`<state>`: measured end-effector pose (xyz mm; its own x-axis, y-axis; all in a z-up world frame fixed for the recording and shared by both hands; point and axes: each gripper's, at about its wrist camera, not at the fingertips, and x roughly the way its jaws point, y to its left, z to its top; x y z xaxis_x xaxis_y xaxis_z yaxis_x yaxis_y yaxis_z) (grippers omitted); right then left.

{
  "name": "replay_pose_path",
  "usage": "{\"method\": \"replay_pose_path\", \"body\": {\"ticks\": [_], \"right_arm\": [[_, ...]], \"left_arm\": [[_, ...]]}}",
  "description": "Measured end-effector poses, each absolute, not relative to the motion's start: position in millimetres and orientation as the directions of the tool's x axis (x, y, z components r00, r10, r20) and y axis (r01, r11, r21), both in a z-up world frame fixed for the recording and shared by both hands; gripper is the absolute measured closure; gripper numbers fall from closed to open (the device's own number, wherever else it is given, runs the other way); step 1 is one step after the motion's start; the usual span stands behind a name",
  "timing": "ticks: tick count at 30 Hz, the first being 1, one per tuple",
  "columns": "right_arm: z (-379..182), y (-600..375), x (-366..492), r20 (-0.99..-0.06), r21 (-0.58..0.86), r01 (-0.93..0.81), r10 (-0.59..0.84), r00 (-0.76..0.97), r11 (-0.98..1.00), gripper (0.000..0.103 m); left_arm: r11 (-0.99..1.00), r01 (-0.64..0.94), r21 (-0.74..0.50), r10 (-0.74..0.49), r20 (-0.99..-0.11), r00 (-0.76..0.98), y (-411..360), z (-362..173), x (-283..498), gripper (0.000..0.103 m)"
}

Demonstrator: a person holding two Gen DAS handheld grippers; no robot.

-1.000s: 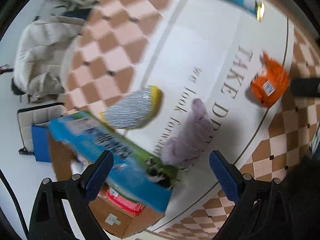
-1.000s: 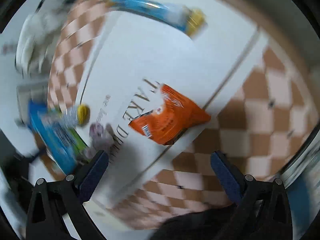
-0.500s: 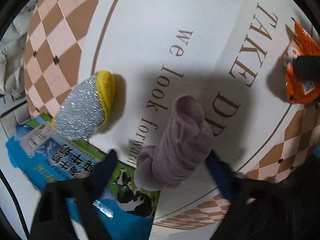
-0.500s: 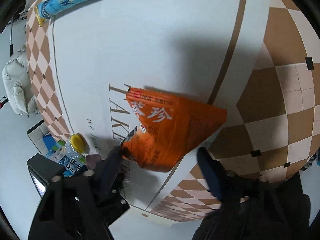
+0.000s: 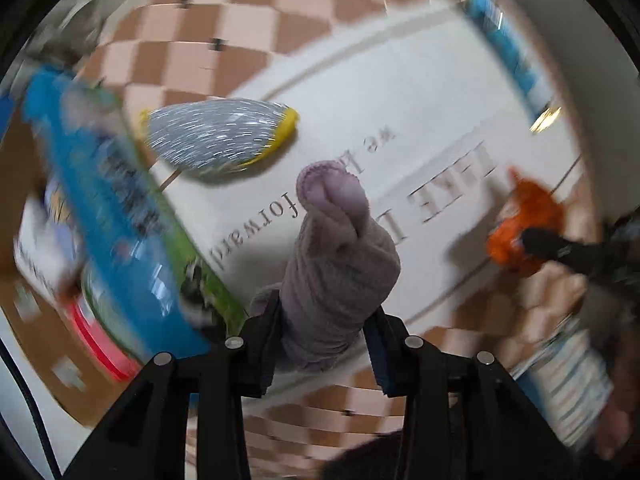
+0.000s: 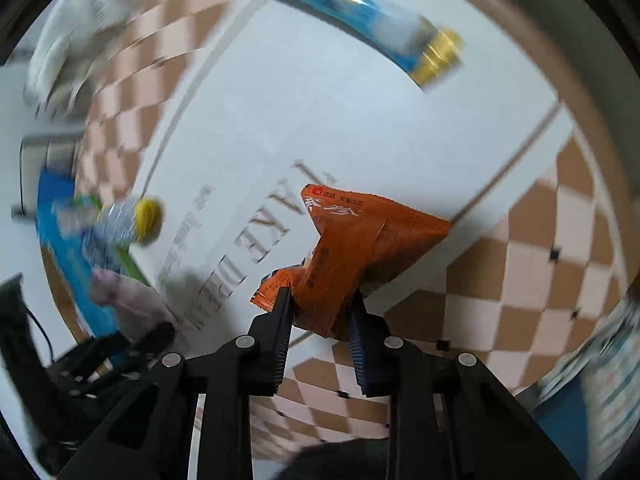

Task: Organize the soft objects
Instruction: 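Grasp the lilac plush sock with left tool while right tool grasps the orange bag, then place the sock and orange bag into the box and open both tools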

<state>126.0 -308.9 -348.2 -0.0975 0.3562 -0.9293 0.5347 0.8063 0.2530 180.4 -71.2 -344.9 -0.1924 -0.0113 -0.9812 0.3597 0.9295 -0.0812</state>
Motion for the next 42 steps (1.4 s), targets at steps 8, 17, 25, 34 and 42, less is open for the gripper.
{"method": "replay_pose_path", "body": {"ticks": [8, 17, 25, 34, 42], "right_arm": [[-263.6, -231.5, 155.9, -0.949, 0.292, 0.183, 0.308, -0.066, 0.939, 0.076], [-184.2, -72.0, 189.1, -0.960, 0.279, -0.250, 0.275, -0.051, 0.927, 0.076], [-247.5, 36.5, 207.5, -0.973, 0.149, -0.408, 0.060, -0.224, 0.901, 0.076], [-316.3, 74.3, 219.0, -0.941, 0.096, -0.421, -0.056, -0.333, 0.902, 0.076], [-337.1, 75.3, 225.9, -0.922, 0.092, -0.360, -0.057, -0.382, 0.929, 0.024]], "left_arm": [[0.982, 0.097, -0.164, -0.165, -0.986, 0.005, 17.0, -243.0, 175.9, 0.068], [0.990, -0.114, -0.085, -0.075, -0.993, 0.090, 144.7, -205.4, 183.9, 0.068], [0.978, -0.205, -0.040, -0.054, -0.997, -0.062, 219.8, -265.7, 191.1, 0.068], [0.980, -0.200, -0.006, -0.060, -0.963, -0.264, 255.6, -347.0, 196.3, 0.067], [0.961, -0.269, -0.072, -0.152, -0.945, -0.290, 273.7, -370.4, 186.6, 0.048]]}}
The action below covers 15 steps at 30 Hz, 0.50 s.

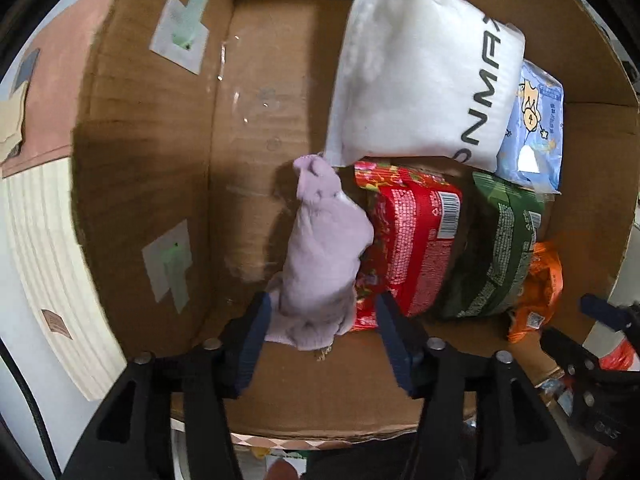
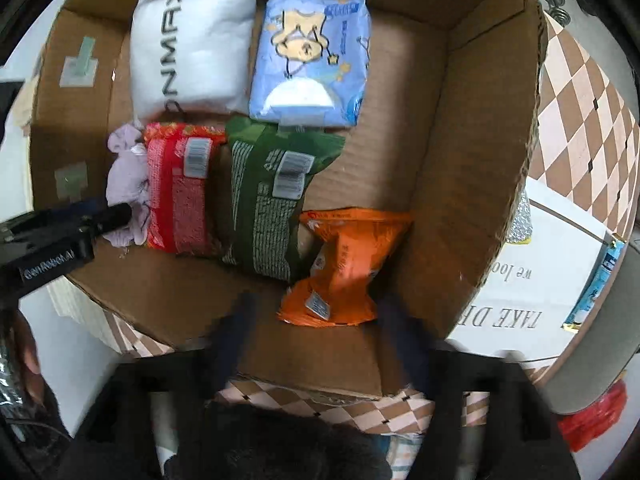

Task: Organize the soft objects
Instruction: 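Place the sock and orange bag into the box and open both tools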

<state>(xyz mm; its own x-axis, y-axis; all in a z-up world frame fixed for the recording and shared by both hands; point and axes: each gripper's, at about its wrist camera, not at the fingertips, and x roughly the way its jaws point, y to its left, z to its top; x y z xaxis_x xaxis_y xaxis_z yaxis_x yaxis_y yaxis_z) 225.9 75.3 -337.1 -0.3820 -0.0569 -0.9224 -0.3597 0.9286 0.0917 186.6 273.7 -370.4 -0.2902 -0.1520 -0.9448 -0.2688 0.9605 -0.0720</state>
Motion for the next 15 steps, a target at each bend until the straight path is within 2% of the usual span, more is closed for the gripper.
{"method": "replay_pose_path", "body": {"ticks": [6, 8, 15], "right_arm": [[-319.9, 71.2, 223.8, -0.947, 0.086, -0.349, -0.033, -0.320, 0.933, 0.024], [-312.2, 72.4, 217.6, -0.961, 0.063, -0.366, -0.043, -0.274, 0.928, 0.024], [-283.5, 70.5, 186.6, -0.990, 0.050, -0.354, 0.000, -0.140, 0.934, 0.024]], "left_arm": [[0.963, -0.258, -0.076, -0.142, -0.958, -0.248, 274.8, -351.6, 179.5, 0.046], [0.961, -0.263, -0.088, -0.145, -0.967, -0.210, 271.7, -338.9, 172.3, 0.042], [0.960, -0.272, -0.066, -0.077, -0.997, -0.031, 259.9, -282.6, 137.6, 0.041]]}}
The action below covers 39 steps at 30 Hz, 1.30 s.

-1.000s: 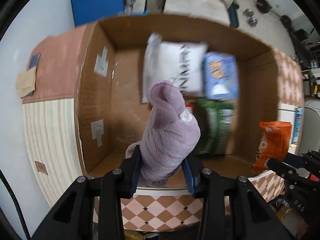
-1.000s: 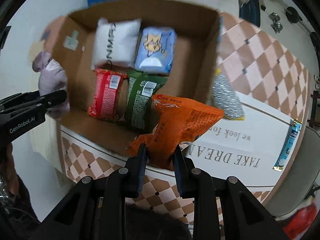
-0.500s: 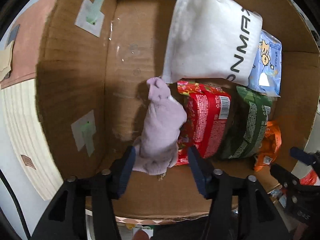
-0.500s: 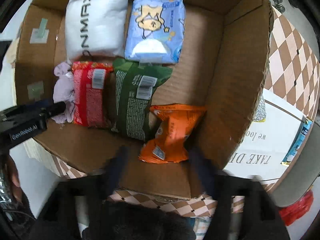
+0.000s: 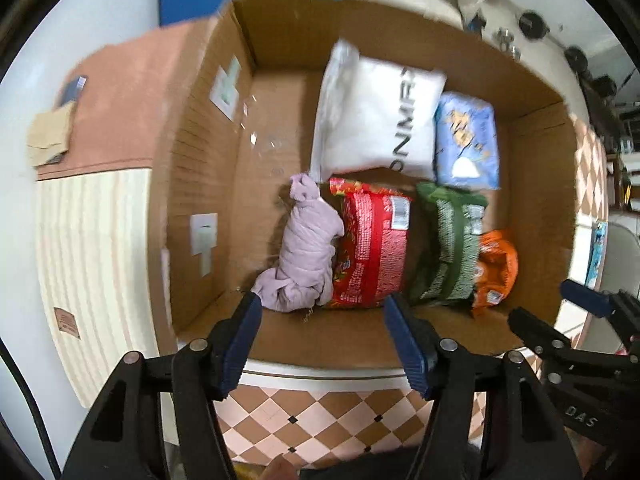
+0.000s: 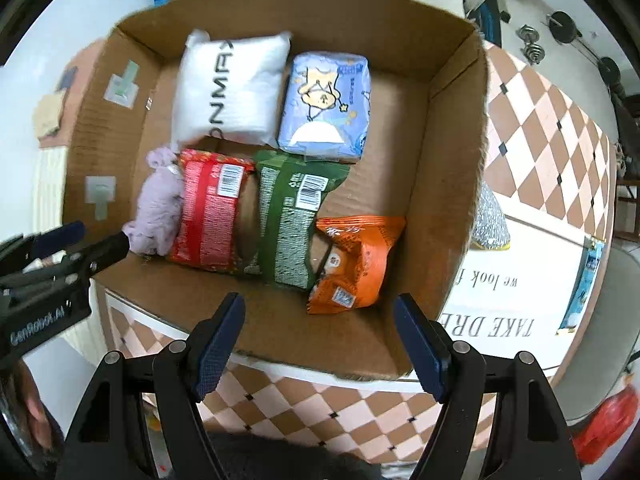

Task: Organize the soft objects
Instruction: 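Place the sock and orange bag into the box and open both tools, then grasp the silver scrubber with left tool while right tool grasps the blue Nestle tube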

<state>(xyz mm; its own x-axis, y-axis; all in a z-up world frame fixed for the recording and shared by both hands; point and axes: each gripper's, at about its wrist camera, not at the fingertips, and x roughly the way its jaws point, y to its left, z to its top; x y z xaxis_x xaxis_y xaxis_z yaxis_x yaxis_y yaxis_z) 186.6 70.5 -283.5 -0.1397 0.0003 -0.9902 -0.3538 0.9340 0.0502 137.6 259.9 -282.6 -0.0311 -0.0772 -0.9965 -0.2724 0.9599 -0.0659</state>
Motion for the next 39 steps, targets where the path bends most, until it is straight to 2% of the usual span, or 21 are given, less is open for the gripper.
{"method": "replay_pose_path", "body": {"ticks": [2, 4, 7, 11, 13, 14, 16, 30, 35, 39], "right_arm": [[-274.8, 67.5, 179.9, -0.994, 0.056, -0.342, 0.022, -0.102, 0.938, 0.013], [-262.8, 62.5, 171.2, -0.997, 0.062, -0.329, 0.044, -0.064, 0.942, 0.008], [-247.0, 59.2, 165.9, -0.997, 0.076, -0.299, 0.075, -0.017, 0.951, 0.007], [-222.7, 54.2, 156.7, -0.994, 0.076, -0.276, 0.093, 0.051, 0.958, 0.000], [-210.1, 49.2, 152.1, -0.992, 0.066, -0.268, 0.093, 0.091, 0.961, 0.000], [-204.9, 46.6, 150.8, -0.990, 0.064, -0.265, 0.096, 0.108, 0.962, 0.000], [-192.2, 40.8, 146.3, -0.985, 0.058, -0.262, 0.098, 0.139, 0.963, 0.000], [-149.3, 16.6, 121.3, -0.963, 0.130, -0.278, 0.188, 0.195, 0.952, 0.000], [-143.6, -24.2, 134.6, -0.950, 0.203, -0.231, 0.249, 0.190, 0.952, 0.000], [-141.7, -103.4, 156.3, -0.953, 0.165, -0.108, 0.186, 0.240, 0.980, 0.000]], "left_arm": [[0.955, -0.289, -0.063, -0.063, -0.998, 0.010, 258.0, -268.7, 130.6, 0.041], [0.954, -0.296, -0.040, -0.027, -0.998, 0.049, 257.0, -254.6, 131.0, 0.041], [0.951, -0.306, -0.032, -0.004, -0.996, 0.093, 254.1, -234.5, 121.4, 0.041], [0.952, -0.305, -0.023, 0.019, -0.991, 0.135, 245.7, -217.2, 109.9, 0.040], [0.951, -0.309, -0.016, 0.036, -0.986, 0.162, 243.6, -204.4, 104.3, 0.025], [0.950, -0.311, -0.013, 0.045, -0.983, 0.177, 241.8, -201.4, 102.8, 0.013], [0.948, -0.317, 0.002, 0.069, -0.978, 0.199, 239.3, -190.8, 98.3, 0.005], [0.946, -0.323, 0.024, 0.121, -0.951, 0.283, 201.6, -147.3, 86.9, 0.004], [0.944, -0.329, -0.036, 0.060, -0.959, 0.278, 169.9, -147.3, 107.4, 0.004], [0.955, -0.288, -0.073, 0.008, -0.963, 0.270, 109.8, -160.3, 143.5, 0.004]]}}
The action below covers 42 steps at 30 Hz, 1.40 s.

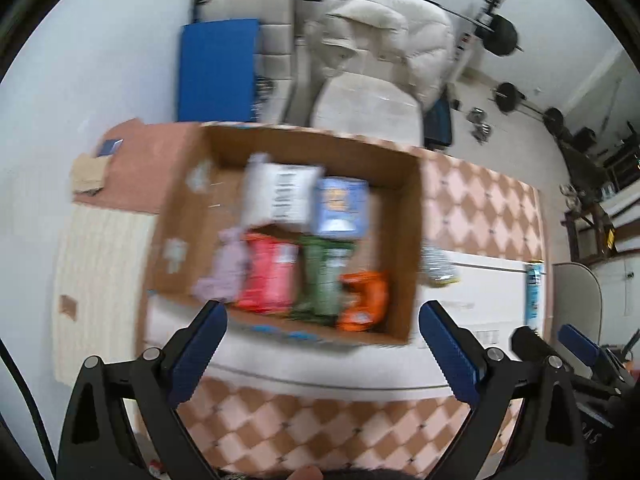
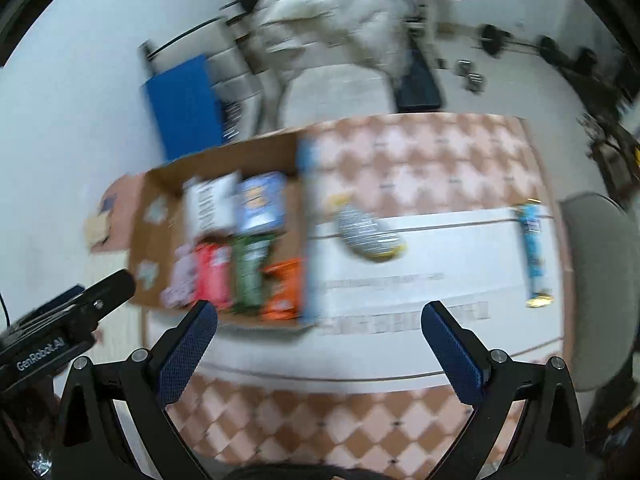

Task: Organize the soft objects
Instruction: 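Grasp the silver scrubber with left tool while right tool grasps the blue Nestle tube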

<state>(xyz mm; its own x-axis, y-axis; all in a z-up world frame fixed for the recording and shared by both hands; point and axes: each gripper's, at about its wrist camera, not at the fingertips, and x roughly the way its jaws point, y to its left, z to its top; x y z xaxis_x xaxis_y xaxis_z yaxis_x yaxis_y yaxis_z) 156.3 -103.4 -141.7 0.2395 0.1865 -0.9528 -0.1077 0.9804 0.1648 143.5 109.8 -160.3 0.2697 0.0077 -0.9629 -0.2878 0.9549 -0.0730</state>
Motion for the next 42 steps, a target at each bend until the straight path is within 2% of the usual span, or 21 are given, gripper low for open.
{"method": "replay_pose_path", "body": {"ticks": [4, 7, 11, 16, 19, 21, 26, 28, 31, 32, 33, 36, 40, 41, 42], "right_arm": [[-160.3, -195.6, 182.4, -0.968, 0.074, 0.033, 0.064, 0.242, 0.997, 0.000], [-186.6, -260.3, 200.4, -0.979, -0.004, 0.113, -0.027, 0.204, 0.994, 0.000], [-227.1, -321.8, 221.3, -0.988, -0.057, 0.158, -0.079, 0.134, 0.986, 0.000], [-275.1, -356.1, 243.7, -0.991, -0.110, 0.135, -0.120, 0.065, 0.985, 0.000], [-299.1, -359.2, 252.2, -0.990, -0.130, 0.104, -0.135, 0.036, 0.986, 0.000], [-313.0, -358.5, 253.6, -0.991, -0.128, 0.099, -0.130, 0.016, 0.987, 0.000], [-337.7, -363.0, 266.9, -0.994, -0.109, 0.097, -0.108, -0.013, 0.989, 0.000], [-345.5, -363.9, 273.5, -0.995, -0.101, 0.089, -0.100, -0.021, 0.991, 0.000], [-355.9, -364.1, 280.6, -0.995, -0.091, 0.070, -0.089, -0.039, 0.993, 0.003], [-360.3, -364.4, 283.7, -0.995, -0.085, 0.062, -0.082, -0.048, 0.994, 0.007], [-365.6, -364.4, 286.7, -0.995, -0.085, 0.048, -0.082, -0.058, 0.995, 0.009], [-379.3, -361.3, 293.4, -0.991, -0.096, -0.001, -0.096, -0.090, 0.995, 0.021], [-401.1, -361.9, 296.4, -0.980, -0.118, -0.030, -0.121, -0.158, 0.993, 0.048], [-400.7, -364.9, 295.8, -0.985, -0.099, -0.009, -0.099, -0.143, 0.995, 0.060], [-401.3, -367.2, 294.9, -0.987, -0.072, 0.014, -0.069, -0.148, 0.997, 0.065]], "left_arm": [[0.960, -0.230, -0.160, -0.130, -0.981, 0.143, 44.7, -203.2, 189.1, 0.004], [0.952, -0.245, -0.184, -0.177, -0.983, 0.052, 3.4, -247.9, 224.1, 0.004], [0.945, -0.303, -0.127, -0.156, -0.985, -0.073, -34.0, -315.0, 265.6, 0.005], [0.931, -0.363, -0.036, -0.101, -0.981, -0.164, -44.9, -373.1, 294.1, 0.005], [0.917, -0.394, 0.067, -0.005, -0.984, -0.180, -42.4, -387.1, 304.7, 0.006], [0.919, -0.390, 0.047, -0.029, -0.982, -0.186, -49.4, -393.5, 313.1, 0.006], [0.904, -0.417, 0.097, -0.004, -0.973, -0.233, -47.2, -415.7, 324.3, 0.006], [0.894, -0.438, 0.096, -0.009, -0.973, -0.232, -39.8, -422.4, 325.1, 0.011], [0.887, -0.457, 0.062, -0.033, -0.980, -0.197, -29.6, -423.8, 326.6, 0.032], [0.897, -0.439, 0.050, -0.032, -0.984, -0.177, -30.9, -420.4, 326.8, 0.049], [0.913, -0.405, 0.043, -0.024, -0.987, -0.160, -36.0, -416.4, 326.7, 0.056], [0.958, -0.284, 0.042, -0.002, -0.988, -0.154, -54.1, -416.0, 321.7, 0.056], [0.978, -0.194, 0.072, 0.049, -0.992, -0.118, -68.2, -412.9, 308.5, 0.058], [0.980, -0.186, 0.071, 0.049, -0.992, -0.117, -71.4, -413.4, 305.5, 0.058], [0.983, -0.172, 0.068, 0.048, -0.992, -0.116, -74.5, -412.7, 301.9, 0.059]]}}
